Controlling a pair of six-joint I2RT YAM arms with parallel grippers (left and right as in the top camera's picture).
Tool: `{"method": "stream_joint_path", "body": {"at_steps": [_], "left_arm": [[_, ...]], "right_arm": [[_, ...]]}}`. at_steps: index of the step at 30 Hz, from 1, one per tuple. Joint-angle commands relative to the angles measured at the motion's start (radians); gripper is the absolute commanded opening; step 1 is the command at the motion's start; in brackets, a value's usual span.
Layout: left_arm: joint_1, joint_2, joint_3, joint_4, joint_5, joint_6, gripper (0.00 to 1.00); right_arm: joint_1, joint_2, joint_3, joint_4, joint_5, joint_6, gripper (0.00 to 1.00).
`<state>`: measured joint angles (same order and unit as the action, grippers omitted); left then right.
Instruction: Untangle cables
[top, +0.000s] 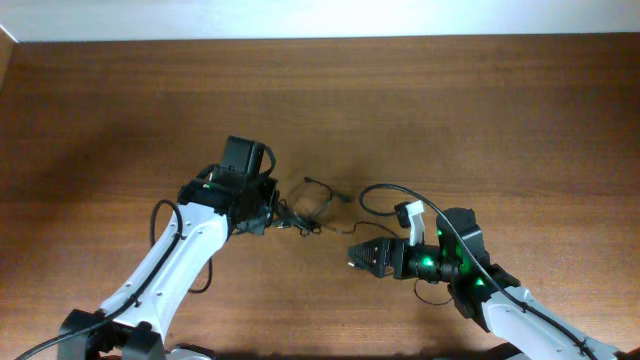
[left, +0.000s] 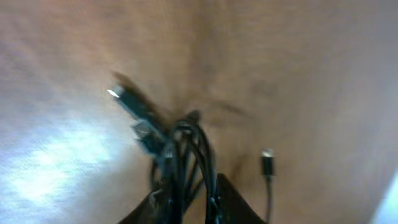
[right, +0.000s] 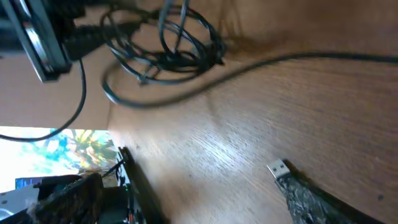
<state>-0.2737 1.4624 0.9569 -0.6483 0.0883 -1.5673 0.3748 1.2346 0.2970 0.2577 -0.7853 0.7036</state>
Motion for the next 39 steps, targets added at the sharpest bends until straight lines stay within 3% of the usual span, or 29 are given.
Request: {"method": "stream_joint_path", "body": {"at_steps": [1,2,4,6,13,17,18,21,23,24,26,29,31,32,33,36,38,39], "left_arm": [[-0.002,-0.002,-0.006,0.086,-0.027,-0.040,0.38],[-0.002,-0.002,-0.006,0.108,-0.036,-0.040,0.47],[-0.002,-0.002,-0.006,0.127,-0.077,-0.030,0.82],[-0.002,-0.002,-0.006,0.135,-0.105,0.066,0.99],[-0.001,-0.002,-0.006,0.122,-0.109,0.650,0.99],[-0.001,-0.002,-0.006,0.002,-0.112,0.868,0.99],[-0.001,-0.002,-0.006,-0.030,-0.115,0.988,0.99],[-0.001,-0.002,-0.006,-0.138,-0.115,1.188,0.88],[-0.001,-0.002,-0.008,-0.155,-0.116,1.298,0.87],[-0.001,-0.002,-0.010,-0.148,-0.140,1.316,0.95],[-0.001,-0.002,-0.023,-0.120,-0.228,1.323,0.96],[-0.002,-0.002,-0.092,-0.069,-0.223,1.326,0.90],[-0.002,-0.001,-0.171,-0.038,-0.165,1.326,0.73],[-0.002,-0.001,-0.204,-0.020,-0.126,1.326,0.69],[-0.002,-0.001,-0.236,0.005,-0.094,1.326,0.59],[-0.002,-0.001,-0.269,0.077,-0.006,1.307,0.04],[-0.002,-0.002,-0.268,0.127,0.005,1.199,0.00],[-0.001,-0.006,-0.266,0.157,0.068,1.187,0.00]], "right_arm": [[0.005,0.002,0.000,-0.014,0.004,-0.008,0.94],[0.005,0.002,0.000,-0.015,0.004,-0.008,0.94],[0.005,0.002,0.000,-0.016,0.005,-0.008,0.94],[0.005,0.002,0.000,-0.016,0.004,-0.008,0.95],[0.005,0.002,0.000,-0.024,0.006,-0.009,0.95],[0.005,0.002,0.000,-0.041,0.012,-0.009,0.96],[0.005,0.002,0.000,-0.060,0.012,-0.009,0.96],[0.005,0.002,0.000,-0.064,0.012,-0.009,0.96],[0.005,0.002,0.000,-0.064,0.013,-0.009,0.96],[0.005,0.002,0.000,-0.064,0.013,-0.009,0.96],[0.005,0.002,0.000,-0.064,0.012,-0.009,0.96],[0.005,0.002,0.000,-0.064,0.013,-0.009,0.96],[0.005,0.002,0.000,-0.064,0.016,-0.009,0.96],[0.005,0.002,0.000,-0.064,0.016,-0.009,0.97],[0.005,0.002,0.000,-0.064,0.016,-0.009,0.97],[0.005,0.002,0.000,-0.064,0.016,-0.009,0.97],[0.005,0.002,0.000,-0.064,0.013,-0.024,0.92],[0.004,0.002,0.001,-0.059,0.025,-0.094,0.81]]}}
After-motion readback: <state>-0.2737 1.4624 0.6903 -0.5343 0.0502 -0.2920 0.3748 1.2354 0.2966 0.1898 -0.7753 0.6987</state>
